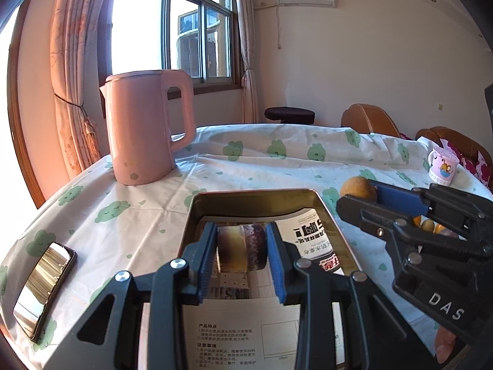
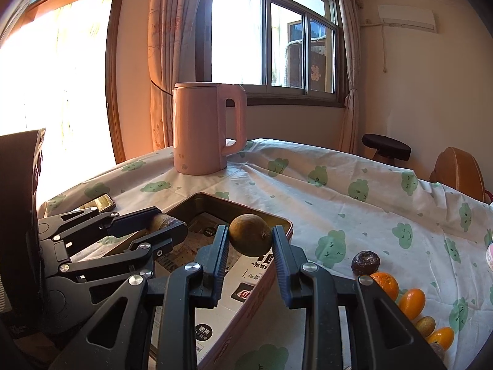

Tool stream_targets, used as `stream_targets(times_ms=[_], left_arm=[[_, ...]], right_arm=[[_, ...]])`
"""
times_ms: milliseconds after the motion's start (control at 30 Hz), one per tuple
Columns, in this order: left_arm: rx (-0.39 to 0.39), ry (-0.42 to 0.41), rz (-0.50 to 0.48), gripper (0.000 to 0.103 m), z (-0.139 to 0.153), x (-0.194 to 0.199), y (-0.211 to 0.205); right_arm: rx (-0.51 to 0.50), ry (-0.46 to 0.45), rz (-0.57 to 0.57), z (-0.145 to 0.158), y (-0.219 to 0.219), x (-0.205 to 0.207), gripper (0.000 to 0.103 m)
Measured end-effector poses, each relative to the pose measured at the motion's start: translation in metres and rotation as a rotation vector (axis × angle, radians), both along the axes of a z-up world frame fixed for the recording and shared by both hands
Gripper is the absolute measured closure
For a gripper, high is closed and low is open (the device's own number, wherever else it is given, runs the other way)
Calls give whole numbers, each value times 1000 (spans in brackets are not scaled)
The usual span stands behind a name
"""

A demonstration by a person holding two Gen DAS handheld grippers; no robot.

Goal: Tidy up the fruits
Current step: 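Carry the sweet-potato piece with the left tool while the right tool carries the kiwi over the tin box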

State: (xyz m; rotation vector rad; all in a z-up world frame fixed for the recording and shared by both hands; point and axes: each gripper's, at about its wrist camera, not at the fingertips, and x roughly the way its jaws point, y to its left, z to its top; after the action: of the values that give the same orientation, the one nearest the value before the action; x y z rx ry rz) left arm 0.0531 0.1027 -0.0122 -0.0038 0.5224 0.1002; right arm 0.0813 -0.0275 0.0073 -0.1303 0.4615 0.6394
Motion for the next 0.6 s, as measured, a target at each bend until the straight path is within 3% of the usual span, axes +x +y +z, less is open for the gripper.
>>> stream_targets(times_ms=[600], left_arm=[[2, 77, 43, 69, -9, 16, 16]], right_arm=[[-29, 59, 27, -17, 23, 12, 72]])
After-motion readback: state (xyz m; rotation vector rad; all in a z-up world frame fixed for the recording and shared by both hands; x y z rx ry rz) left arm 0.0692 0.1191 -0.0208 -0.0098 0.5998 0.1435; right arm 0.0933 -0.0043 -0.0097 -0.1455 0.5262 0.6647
